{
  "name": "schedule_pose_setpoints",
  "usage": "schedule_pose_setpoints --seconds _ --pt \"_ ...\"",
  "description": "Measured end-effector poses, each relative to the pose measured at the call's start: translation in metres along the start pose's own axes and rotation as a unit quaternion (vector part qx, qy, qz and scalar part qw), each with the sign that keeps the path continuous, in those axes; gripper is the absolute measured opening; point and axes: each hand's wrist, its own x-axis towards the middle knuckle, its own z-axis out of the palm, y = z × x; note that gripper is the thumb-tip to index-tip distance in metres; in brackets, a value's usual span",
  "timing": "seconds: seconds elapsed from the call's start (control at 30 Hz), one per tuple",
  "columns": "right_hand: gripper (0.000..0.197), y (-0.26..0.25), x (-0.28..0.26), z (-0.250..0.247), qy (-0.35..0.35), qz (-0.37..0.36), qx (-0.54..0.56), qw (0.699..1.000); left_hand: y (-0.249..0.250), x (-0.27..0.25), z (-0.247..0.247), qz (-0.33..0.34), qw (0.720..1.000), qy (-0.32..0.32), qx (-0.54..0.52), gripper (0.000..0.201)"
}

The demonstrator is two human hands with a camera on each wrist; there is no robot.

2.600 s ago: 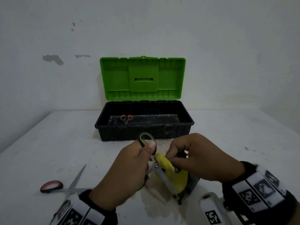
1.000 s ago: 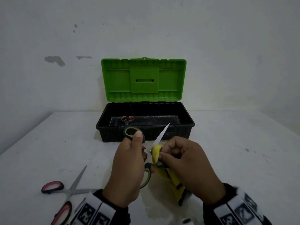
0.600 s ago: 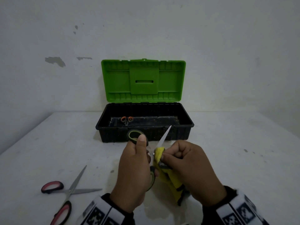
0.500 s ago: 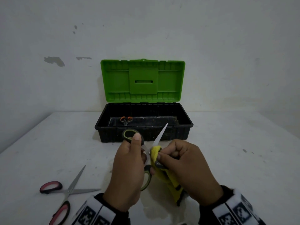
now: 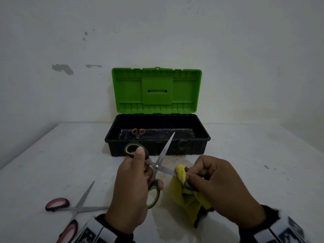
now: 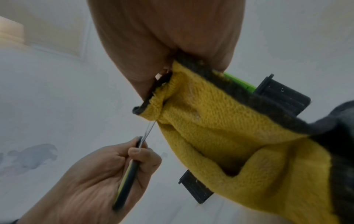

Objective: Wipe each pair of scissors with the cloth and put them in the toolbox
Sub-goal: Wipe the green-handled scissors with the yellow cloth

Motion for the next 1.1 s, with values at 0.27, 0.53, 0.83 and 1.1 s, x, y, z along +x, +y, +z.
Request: schedule_pose_setpoints --seconds 0.27,0.53,0.83,1.1 --pt "0.018 0.017 0.011 -0.041 0.037 0.015 -0.127 0.991 0.005 0.013 -0.015 0.006 0.997 0.049 -0.056 0.034" --pt "0.005 0.032 0.028 -0.046 -0.063 -0.039 -0.514 0.855 0.001 0.022 -0.009 -0.036 0.987 0.07 -0.143 0.032" --pt "0.048 -0.022 0.005 0.019 -0.092 0.017 -0.248 0.964 0.003 0.019 -0.009 -0.042 0.98 0.048 -0.19 0.028" --pt "0.011 -0.022 0.001 0.048 -0.079 0.093 0.025 0.992 0.006 0.014 -0.037 -0.058 0.989 -0.027 -0.135 0.021"
